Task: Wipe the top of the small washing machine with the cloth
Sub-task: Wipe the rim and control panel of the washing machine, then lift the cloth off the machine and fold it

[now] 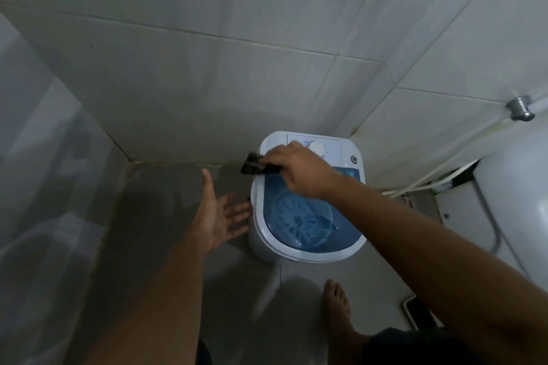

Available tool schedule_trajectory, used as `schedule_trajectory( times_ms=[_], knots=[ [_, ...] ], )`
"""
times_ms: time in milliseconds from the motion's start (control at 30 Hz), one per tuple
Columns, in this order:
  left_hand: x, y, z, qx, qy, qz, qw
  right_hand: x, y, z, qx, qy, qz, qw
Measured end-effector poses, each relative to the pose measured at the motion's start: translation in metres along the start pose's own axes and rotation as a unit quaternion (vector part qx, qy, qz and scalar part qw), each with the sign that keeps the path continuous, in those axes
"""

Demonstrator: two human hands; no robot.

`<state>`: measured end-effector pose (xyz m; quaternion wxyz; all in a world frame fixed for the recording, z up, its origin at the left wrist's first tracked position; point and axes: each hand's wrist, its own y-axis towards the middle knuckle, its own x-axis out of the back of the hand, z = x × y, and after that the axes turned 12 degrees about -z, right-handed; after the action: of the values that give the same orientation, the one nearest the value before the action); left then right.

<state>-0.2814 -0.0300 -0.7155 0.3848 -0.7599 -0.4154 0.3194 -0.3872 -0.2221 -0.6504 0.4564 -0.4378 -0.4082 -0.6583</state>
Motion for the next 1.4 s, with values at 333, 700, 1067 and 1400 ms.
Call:
schedule_trajectory(
  times_ms=[333,700,1067,1400],
  knots=[
    [0.015,0.014,-0.001,-0.043,-0.102,-0.075,0.991,-0.069,-0.037,0.043,0.054,-0.128,-0.06,0.989],
    [0.018,0.007,-0.005,-0.068,-0.079,-0.061,0.993,-0.012,-0.048,-0.004,-0.102,0.006,-0.143,0.984],
    [0.022,-0.063,-0.024,-0.121,0.013,-0.076,0.99,-0.076,-0.112,0.115,-0.056,0.054,0.003,0.997],
    [0.033,-0.238,-0.025,-0.24,0.226,-0.003,0.944,0.096,-0.144,0.174,-0.325,0.434,-0.113,0.832]
  ],
)
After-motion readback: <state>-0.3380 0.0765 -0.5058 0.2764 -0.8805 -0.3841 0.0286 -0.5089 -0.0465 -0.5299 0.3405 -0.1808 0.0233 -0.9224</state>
